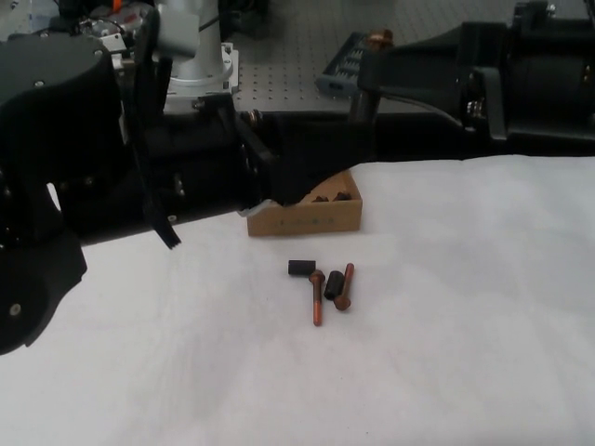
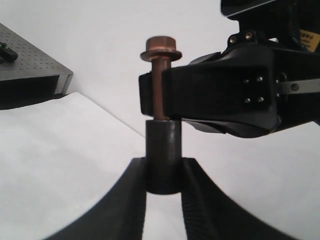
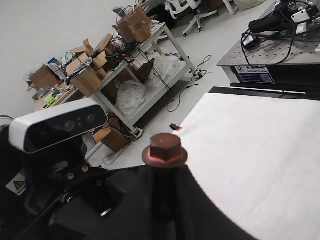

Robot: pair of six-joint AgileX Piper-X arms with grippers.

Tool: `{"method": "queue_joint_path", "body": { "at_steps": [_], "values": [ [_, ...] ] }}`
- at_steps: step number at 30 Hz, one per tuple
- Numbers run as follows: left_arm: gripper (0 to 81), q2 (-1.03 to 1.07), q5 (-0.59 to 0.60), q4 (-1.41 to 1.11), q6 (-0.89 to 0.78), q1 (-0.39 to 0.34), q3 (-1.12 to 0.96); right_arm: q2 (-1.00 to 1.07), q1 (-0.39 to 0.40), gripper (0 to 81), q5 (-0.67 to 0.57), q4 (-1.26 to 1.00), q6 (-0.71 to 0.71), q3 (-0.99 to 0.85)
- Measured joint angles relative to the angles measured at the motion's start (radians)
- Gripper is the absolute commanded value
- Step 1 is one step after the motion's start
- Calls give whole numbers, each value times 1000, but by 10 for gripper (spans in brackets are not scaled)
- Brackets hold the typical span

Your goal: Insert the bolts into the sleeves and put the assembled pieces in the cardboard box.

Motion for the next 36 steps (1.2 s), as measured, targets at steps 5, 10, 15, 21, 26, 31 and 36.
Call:
{"method": "queue_joint_path", "body": {
  "at_steps": [5, 10, 15, 21, 26, 31, 36],
  "values": [
    [6, 0, 3, 0, 0, 0, 0, 0, -3, 56, -26, 9, -1, 0],
    [6, 0, 3, 4, 18, 2, 0, 0, -4, 456, -59, 11, 12, 0],
    [6, 0, -4, 7, 21, 3, 0, 0, -4, 376, -74, 11, 22, 0],
    [6, 0, -4, 7, 38, 3, 0, 0, -4, 377, -74, 11, 22, 0],
    [6, 0, -4, 7, 48, 3, 0, 0, -4, 377, -77, 11, 17, 0],
    [6, 0, -4, 7, 57, 3, 0, 0, -4, 377, -91, 11, -18, -2],
    [6, 0, -4, -4, 63, 3, 0, 0, -5, 377, -103, 6, -52, -9]
  ]
}}
